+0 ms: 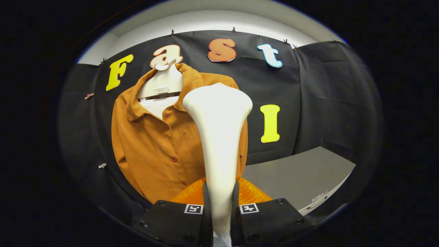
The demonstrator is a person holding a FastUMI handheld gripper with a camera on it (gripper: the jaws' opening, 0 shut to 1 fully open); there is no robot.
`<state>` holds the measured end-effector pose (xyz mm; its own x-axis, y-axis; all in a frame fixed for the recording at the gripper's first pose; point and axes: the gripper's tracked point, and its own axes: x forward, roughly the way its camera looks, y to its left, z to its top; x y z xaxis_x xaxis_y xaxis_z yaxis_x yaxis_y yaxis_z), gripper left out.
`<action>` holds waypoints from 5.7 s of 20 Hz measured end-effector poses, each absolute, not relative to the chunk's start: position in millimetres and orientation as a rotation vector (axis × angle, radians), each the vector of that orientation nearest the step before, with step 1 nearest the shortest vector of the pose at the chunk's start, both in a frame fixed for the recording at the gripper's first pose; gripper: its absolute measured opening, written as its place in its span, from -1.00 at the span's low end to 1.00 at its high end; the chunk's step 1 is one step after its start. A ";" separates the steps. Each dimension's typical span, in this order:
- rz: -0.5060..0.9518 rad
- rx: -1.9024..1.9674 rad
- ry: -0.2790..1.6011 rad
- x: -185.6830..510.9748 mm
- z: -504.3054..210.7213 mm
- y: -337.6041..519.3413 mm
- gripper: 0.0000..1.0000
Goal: Iron the clothes twice with a garment steamer, once on the left side and once on the right side.
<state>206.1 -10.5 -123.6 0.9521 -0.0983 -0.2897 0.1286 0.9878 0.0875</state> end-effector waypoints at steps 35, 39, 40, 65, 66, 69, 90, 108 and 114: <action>-0.133 0.085 0.517 197.4 -351.1 25.3 -0.52; -0.132 0.086 0.557 186.9 -379.6 31.1 -0.52; -0.134 0.087 0.566 185.8 -385.3 32.3 -0.52; -0.007 0.003 0.377 118.4 -254.3 125.4 -0.52; 0.001 0.001 0.352 124.6 -238.8 132.7 -0.53; 0.019 -0.007 0.291 146.6 -199.6 153.7 -0.53; -0.076 -0.088 0.225 254.9 -212.5 185.0 -0.52; -0.056 -0.077 0.337 209.9 -347.7 179.5 -0.53; -0.046 -0.078 0.380 196.1 -390.8 177.7 -0.52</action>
<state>196.1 177.7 -390.8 0.9278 -0.0593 -0.3682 0.0300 0.9960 -0.0848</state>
